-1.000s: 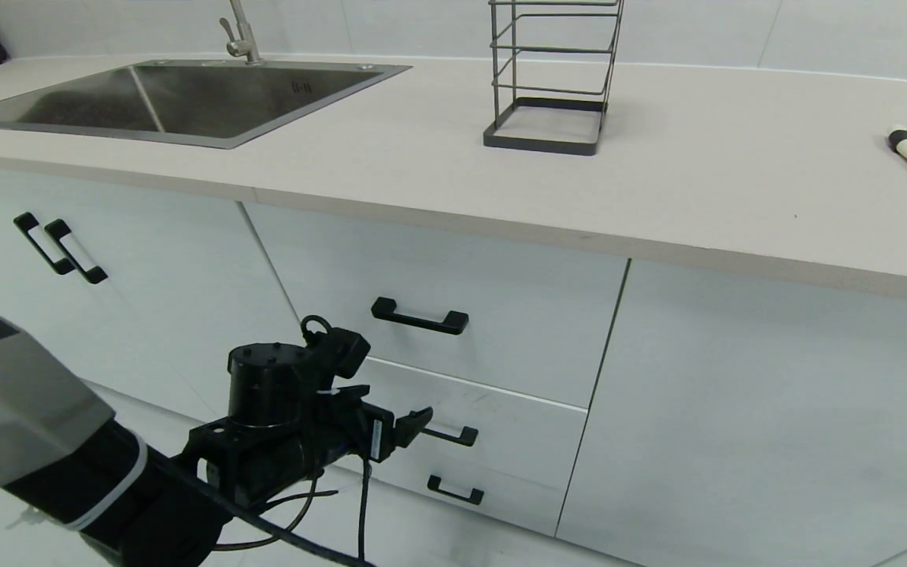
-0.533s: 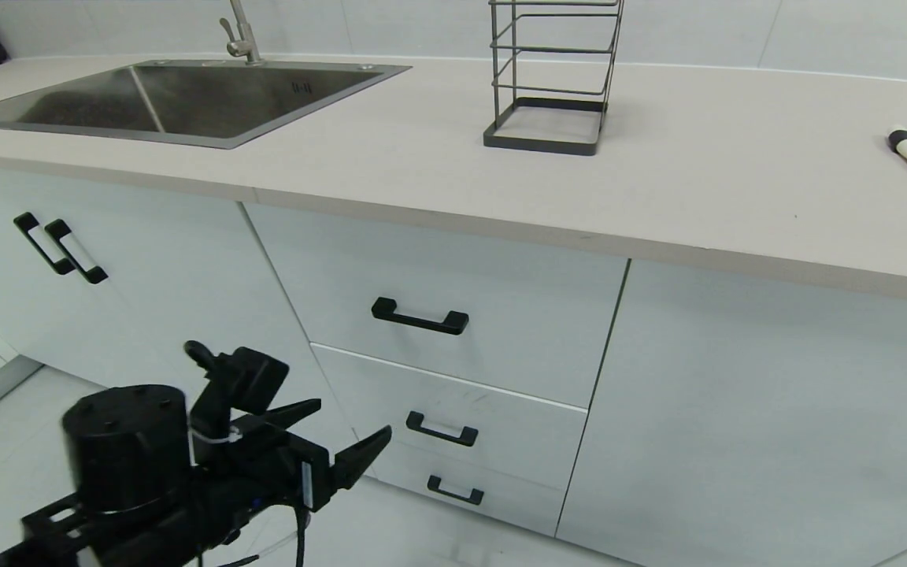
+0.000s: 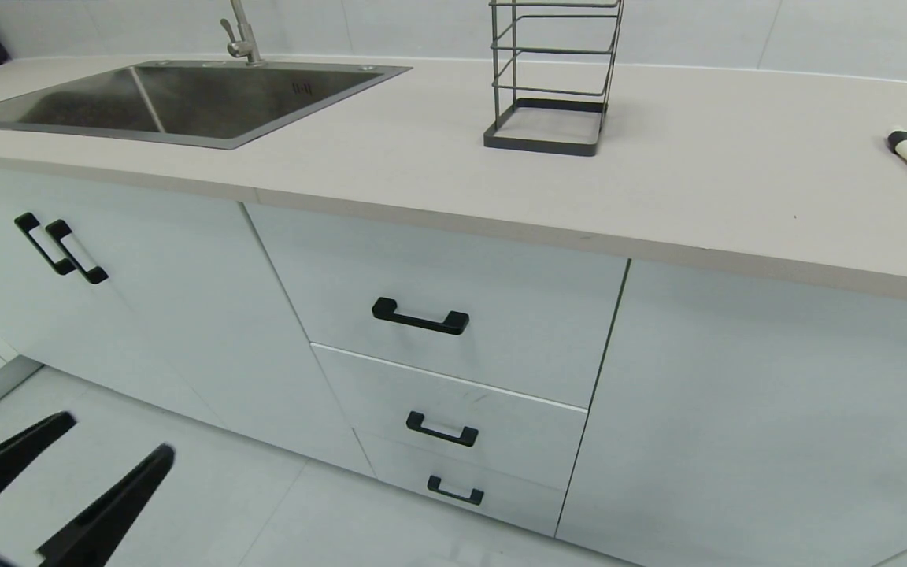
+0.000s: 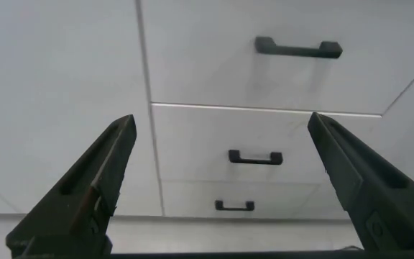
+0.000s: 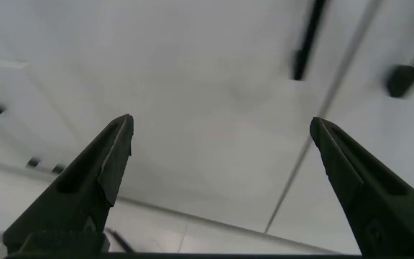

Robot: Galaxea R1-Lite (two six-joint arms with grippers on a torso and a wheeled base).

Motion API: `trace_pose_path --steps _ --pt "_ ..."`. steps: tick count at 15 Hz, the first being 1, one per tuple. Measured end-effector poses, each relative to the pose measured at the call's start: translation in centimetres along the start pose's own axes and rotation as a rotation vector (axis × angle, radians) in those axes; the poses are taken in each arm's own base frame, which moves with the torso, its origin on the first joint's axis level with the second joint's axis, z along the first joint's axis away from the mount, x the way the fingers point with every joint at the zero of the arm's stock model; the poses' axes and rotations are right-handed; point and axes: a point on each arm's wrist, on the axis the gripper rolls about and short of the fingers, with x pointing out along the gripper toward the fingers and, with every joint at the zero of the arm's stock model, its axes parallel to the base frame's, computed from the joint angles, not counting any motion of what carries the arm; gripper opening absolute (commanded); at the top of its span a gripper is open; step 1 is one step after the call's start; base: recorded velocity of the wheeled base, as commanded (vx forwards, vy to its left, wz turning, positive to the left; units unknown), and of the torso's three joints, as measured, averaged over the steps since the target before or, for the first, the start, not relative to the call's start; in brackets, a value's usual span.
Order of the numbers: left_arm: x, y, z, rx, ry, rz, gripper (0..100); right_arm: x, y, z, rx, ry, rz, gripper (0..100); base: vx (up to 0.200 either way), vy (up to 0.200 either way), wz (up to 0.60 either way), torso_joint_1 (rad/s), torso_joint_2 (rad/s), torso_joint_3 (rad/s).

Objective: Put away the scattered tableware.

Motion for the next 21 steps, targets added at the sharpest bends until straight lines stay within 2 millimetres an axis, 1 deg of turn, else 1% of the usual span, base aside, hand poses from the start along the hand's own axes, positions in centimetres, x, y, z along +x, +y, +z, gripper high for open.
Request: trace_pose_path --steps 1,2,3,4,5,6,8,9,18,21 --pt "-1.9 0.0 -0.4 0.01 -0.004 0.026 100 0.0 0.0 0.0 0.0 0.001 0.0 100 0.0 0.0 0.0 0.0 0.0 0.0" --pt "-3.9 -0.1 -1.2 0.017 0.006 0.054 100 0.0 0.0 0.0 -0.002 0.001 0.002 100 0.0 0.0 0.0 0.0 0.0 0.0" --pt "-5.6 -0.2 -2.6 0.016 0.05 0.089 100 0.0 0.0 0.0 -0.003 0.002 0.004 100 0.0 0.0 0.0 0.0 0.0 0.0" --pt "-7.1 -0.3 -4.5 0.003 0.129 0.143 100 0.0 0.0 0.0 -0.003 0.002 0.003 100 0.0 0.0 -0.6 -0.002 0.0 0.002" --pt "-8.1 -0.4 -5.8 -0.004 0.155 0.206 100 0.0 0.0 0.0 -0.003 0.003 0.003 100 0.0 0.0 -0.6 -0.002 0.0 0.007" --pt "-8.7 -0.4 -6.3 0.012 0.133 0.261 100 0.0 0.0 0.0 -0.002 0.003 0.003 100 0.0 0.0 -0.6 -0.007 0.01 -0.002" --pt "-9.4 -0.5 -6.8 0.041 0.083 0.344 100 0.0 0.0 0.0 0.0 0.004 0.003 100 0.0 0.0 -0.6 0.007 0.0 0.005" --pt "-9.6 -0.4 -7.0 0.009 0.075 0.392 100 0.0 0.0 0.0 0.001 0.004 0.003 100 0.0 0.0 -0.6 0.002 0.0 0.002" --pt "-9.9 -0.5 -7.2 0.01 0.045 0.398 100 0.0 0.0 -0.1 0.001 0.005 0.001 100 0.0 0.0 0.0 0.0 0.0 0.0" --pt "-9.9 -0.5 -7.2 0.005 0.043 0.397 100 0.0 0.0 -0.1 0.001 0.005 0.002 100 0.0 0.0 -0.6 -0.001 0.0 0.007"
